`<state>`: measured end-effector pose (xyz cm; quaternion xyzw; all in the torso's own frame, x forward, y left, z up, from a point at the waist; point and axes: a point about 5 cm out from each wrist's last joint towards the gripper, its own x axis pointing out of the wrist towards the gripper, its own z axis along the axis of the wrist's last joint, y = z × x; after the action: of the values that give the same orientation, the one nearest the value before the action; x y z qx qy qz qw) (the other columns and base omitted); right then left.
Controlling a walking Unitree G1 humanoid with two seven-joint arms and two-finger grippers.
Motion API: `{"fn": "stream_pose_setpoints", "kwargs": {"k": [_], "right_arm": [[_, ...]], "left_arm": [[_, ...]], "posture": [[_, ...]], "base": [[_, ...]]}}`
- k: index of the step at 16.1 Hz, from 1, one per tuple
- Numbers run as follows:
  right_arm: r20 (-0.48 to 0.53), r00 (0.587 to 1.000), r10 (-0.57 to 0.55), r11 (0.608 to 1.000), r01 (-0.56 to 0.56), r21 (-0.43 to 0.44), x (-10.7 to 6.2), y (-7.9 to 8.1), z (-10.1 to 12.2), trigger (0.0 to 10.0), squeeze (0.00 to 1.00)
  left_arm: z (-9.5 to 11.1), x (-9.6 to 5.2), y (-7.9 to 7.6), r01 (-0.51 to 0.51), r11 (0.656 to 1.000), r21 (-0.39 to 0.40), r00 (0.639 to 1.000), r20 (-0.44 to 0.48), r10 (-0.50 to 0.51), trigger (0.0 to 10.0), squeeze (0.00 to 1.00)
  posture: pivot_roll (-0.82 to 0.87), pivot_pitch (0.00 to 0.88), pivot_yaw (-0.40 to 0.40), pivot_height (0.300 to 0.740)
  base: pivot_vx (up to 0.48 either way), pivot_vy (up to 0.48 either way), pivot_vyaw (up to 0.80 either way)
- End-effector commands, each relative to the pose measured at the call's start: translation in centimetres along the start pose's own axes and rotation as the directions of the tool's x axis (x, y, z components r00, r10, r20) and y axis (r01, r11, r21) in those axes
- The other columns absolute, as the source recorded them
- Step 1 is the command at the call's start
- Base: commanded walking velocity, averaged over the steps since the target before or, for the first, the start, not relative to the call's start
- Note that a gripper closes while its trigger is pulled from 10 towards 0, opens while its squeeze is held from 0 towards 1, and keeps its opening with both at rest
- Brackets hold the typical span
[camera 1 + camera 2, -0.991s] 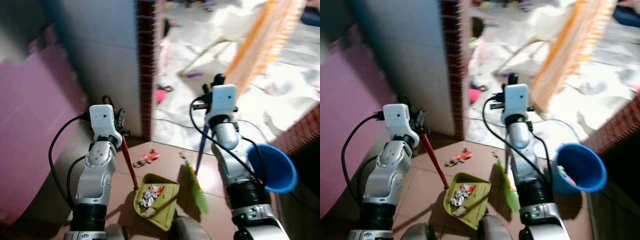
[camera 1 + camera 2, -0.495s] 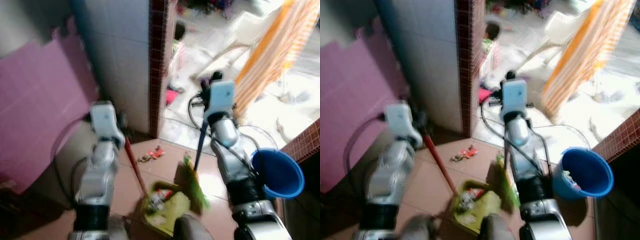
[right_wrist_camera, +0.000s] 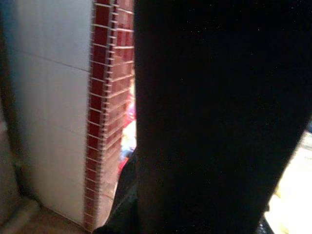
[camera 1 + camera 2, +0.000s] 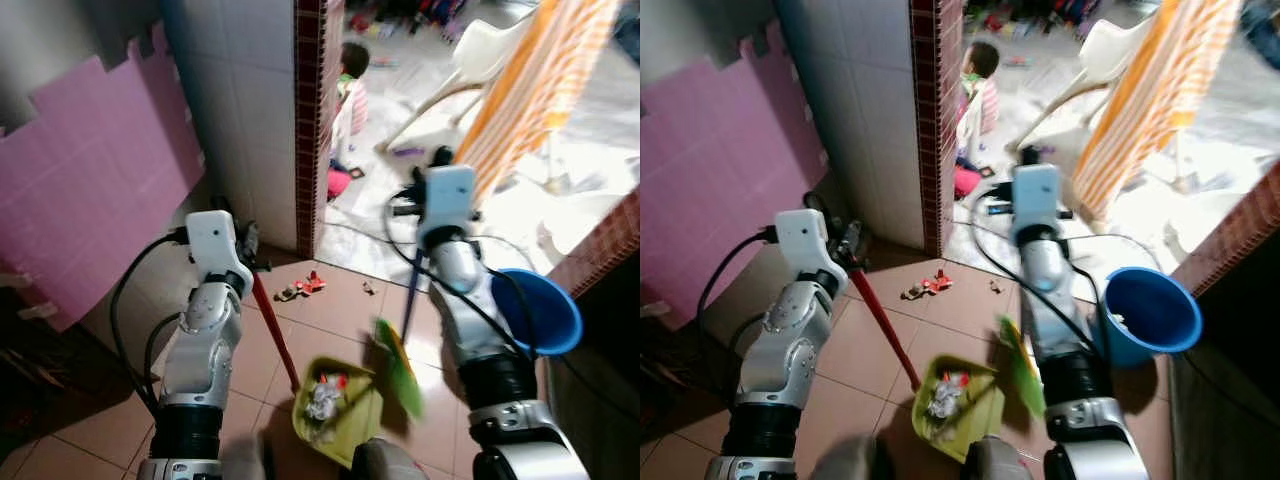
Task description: Sweep floor
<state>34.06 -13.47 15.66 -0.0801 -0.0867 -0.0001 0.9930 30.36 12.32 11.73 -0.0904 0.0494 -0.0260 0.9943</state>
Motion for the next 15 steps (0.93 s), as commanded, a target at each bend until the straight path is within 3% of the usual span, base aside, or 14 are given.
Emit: {"fn": "stream_pose_setpoints", "kwargs": {"k": [1,11,15], "right_arm": [[0.037,0.999,-0.007,1.0,0.007,-0.016,0.4,0.0,0.9,10.0,0.0],[0.028,1.0,-0.007,0.999,0.008,-0.04,0.3,-0.5,0.6,10.0,0.0],[0.025,1.0,-0.003,0.999,0.004,-0.04,0.3,-0.4,0.6,10.0,0.0]], "left_arm": [[1.1,0.3,0.0,0.005,1.0,-0.021,0.999,0.046,-0.004,10.0,0.0],[3.5,1.1,2.6,-0.094,0.995,-0.031,0.985,0.142,0.098,10.0,0.0],[3.8,1.3,2.9,-0.097,0.995,-0.028,0.984,0.146,0.1,10.0,0.0]], "posture": [[0.0,0.026,-0.041,0.74],[0.0,0.023,-0.051,0.74],[0.0,0.022,-0.051,0.74]], "base": [[-0.255,0.0,-0.8],[-0.025,0.0,-0.57],[0.0,0.48,-0.8]]}}
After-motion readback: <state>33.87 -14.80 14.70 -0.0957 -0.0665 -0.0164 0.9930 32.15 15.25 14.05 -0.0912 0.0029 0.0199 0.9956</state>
